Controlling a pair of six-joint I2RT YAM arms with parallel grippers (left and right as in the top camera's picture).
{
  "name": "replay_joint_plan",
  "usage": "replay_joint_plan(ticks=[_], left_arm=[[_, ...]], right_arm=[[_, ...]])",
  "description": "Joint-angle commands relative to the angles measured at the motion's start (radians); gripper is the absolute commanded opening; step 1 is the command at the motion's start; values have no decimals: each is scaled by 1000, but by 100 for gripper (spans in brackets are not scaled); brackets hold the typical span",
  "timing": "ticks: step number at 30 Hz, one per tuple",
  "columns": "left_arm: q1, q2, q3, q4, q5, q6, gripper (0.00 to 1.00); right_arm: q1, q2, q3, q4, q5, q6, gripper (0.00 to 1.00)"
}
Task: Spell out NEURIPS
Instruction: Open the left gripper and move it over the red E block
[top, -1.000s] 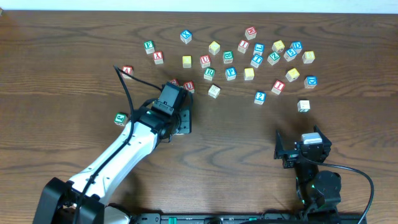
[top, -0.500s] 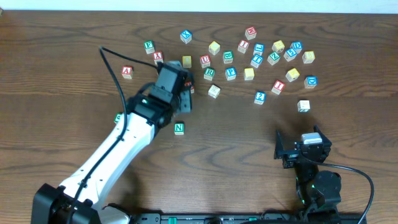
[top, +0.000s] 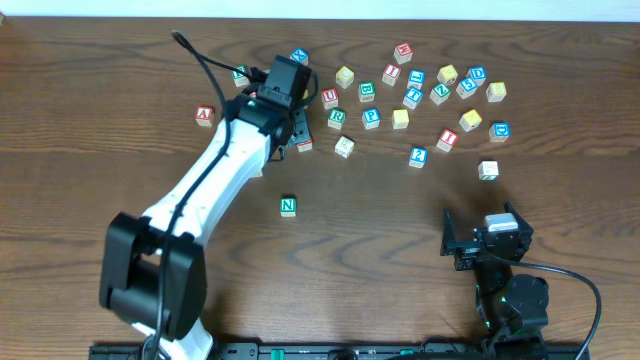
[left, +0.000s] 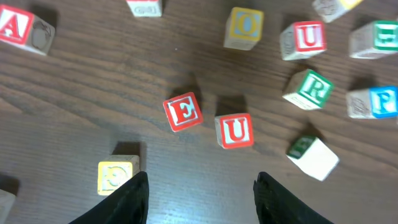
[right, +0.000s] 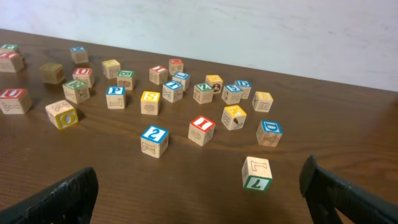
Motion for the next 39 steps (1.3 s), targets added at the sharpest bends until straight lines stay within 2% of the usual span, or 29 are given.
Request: replay_joint_plan(ticks=[1,6,22,27,39], left_arm=[[6,33,38,-8,-40,-92,53],[20,36,38,-7,-40,-126,53],[57,114,76,14,-26,-118,53],[57,169,129,16,-2,-107,58],[58,228,137,50,-2,-107,59]], right_arm=[[-5,-4,-1,-4,-3,4,99],[-5,-4,-1,-4,-3,4,99],[-5,-4,-1,-4,-3,4,99],[-5,-4,-1,-4,-3,4,99],[-5,-4,-1,-4,-3,4,99]])
